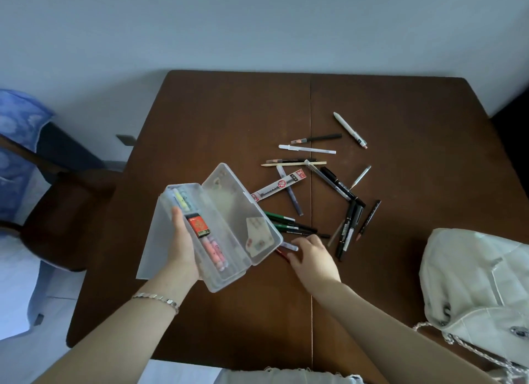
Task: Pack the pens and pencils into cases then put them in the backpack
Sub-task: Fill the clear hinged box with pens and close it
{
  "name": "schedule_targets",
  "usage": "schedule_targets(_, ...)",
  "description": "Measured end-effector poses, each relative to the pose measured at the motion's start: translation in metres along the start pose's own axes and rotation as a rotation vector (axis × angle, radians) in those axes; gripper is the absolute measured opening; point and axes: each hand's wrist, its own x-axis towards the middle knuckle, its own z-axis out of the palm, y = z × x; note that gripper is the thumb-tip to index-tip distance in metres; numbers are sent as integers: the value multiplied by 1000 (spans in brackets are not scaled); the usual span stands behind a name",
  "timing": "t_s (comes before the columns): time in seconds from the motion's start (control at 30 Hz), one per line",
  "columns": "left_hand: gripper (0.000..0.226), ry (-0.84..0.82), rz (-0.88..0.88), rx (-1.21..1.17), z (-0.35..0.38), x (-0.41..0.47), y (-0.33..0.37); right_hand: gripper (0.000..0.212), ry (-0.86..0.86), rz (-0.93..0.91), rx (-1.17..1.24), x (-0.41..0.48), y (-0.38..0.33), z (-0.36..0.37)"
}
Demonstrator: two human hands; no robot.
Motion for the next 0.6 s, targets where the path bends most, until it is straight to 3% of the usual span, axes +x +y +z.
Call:
schedule_targets(0.13, 69, -124, -29, -96, -5, 7, -3, 35, -124, -36, -155, 10, -12, 20)
schedule_targets(0.37, 65, -138, -28, -67, 1, 7, -2, 20, -113, 23, -175, 27, -12, 17)
schedule_targets(0.53, 58, -169, 6, -30, 10, 3, -8, 31, -203, -15, -382, 33, -9, 0)
schedule_targets(0.6, 51, -177, 1, -16, 16, -2, -8, 23, -86, 50, -202, 33, -7, -14)
